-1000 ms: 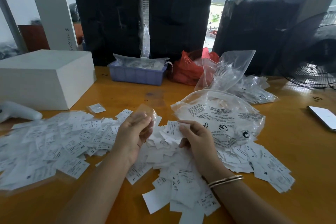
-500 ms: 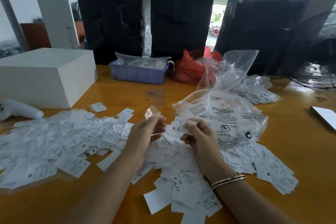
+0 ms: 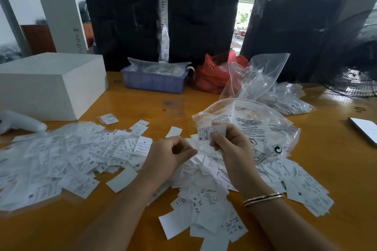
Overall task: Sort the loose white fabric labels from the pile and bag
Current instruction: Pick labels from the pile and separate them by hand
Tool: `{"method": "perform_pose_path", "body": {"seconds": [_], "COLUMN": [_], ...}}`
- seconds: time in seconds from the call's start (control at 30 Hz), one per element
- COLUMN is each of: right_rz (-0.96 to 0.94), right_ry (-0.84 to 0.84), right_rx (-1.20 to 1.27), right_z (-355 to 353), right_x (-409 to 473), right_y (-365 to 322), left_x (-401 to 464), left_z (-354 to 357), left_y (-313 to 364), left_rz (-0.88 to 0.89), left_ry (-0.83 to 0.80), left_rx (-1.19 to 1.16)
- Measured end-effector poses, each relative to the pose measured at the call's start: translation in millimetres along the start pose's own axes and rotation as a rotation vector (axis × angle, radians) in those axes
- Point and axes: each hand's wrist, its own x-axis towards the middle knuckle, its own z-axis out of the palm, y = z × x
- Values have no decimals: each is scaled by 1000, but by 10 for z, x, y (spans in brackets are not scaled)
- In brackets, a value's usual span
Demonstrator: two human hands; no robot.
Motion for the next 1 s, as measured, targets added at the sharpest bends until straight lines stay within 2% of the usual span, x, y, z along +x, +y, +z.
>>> {"method": "perform_pose_path", "body": {"seconds": [0.43,0.67,0.83,1.0], "right_rz": [-105,-150,-146,-142], "right_ry": [-27,39,-30,3], "right_rx": [-216,-117,-170,-197], "right_z": [36,11,37,-3], "right_x": [-29,-31,-37,-18], "right_y": [-47,-69,-51,-34], "left_x": [2,3,-2,-6], "left_z": [3,6,12,1], "left_y": [1,14,24,15], "left_rz": [20,-39,-19,23], "left_ry": [-4,-6,-10,-7], "left_rx": [7,13,17,46]}}
